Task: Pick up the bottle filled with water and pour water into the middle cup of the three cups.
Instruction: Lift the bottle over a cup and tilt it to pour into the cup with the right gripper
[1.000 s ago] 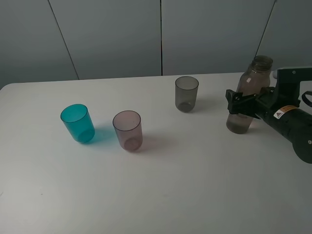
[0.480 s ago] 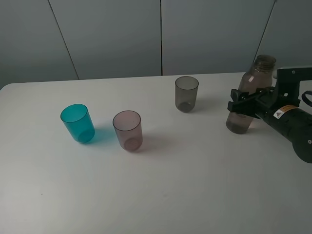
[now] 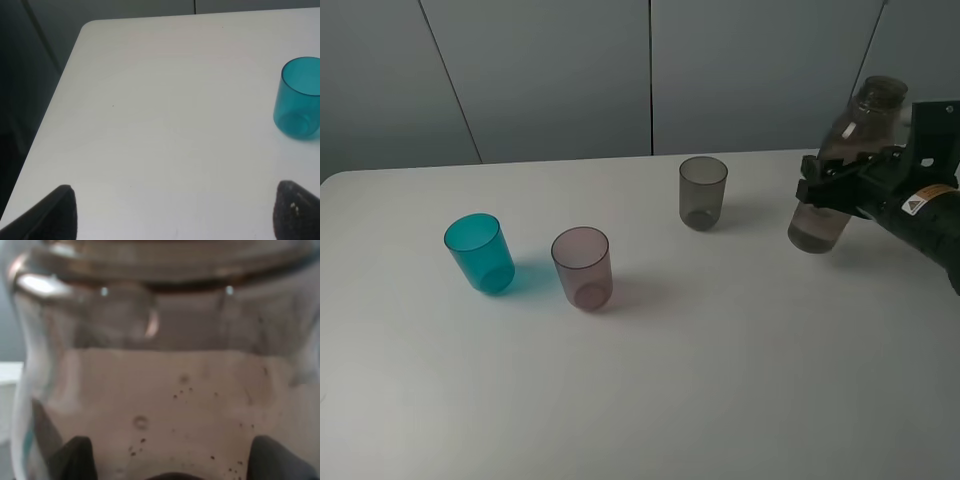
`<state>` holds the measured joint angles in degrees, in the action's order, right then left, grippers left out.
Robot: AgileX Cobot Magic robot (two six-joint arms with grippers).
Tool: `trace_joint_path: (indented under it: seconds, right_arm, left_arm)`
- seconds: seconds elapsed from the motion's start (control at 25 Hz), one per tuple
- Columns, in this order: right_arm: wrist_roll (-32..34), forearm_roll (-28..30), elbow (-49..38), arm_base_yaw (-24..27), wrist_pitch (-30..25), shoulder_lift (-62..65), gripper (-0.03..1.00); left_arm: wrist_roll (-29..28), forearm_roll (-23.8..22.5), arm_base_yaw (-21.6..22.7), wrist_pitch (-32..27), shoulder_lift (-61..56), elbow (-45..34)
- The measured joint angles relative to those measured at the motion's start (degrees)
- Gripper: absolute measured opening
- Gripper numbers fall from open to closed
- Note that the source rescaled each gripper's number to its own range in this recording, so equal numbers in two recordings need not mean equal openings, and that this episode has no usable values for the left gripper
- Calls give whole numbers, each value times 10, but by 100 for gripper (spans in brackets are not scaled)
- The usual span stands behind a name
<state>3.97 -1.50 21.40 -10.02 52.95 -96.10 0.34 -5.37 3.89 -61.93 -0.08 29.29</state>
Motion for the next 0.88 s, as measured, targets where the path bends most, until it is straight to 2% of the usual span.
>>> trace_joint_path:
  seconds: [0.16,0.28,0.44,0.6,0.88]
  right_arm:
    - [-4,30,54,0,-158,77,2]
    - [-2,45,94,-12,-231,109,2]
    - [-1,54,148,-56,-313,122,2]
    - [-5,54,203,-107,-372,116,2]
    - [-5,67,285,-170,-388,62,2]
  left_arm:
    - [-3,0,0,0,0,0]
    - [-3,0,0,0,0,0]
    - [-3,0,0,0,0,0]
    - [-3,0,0,0,0,0]
    - [-3,0,0,0,0,0]
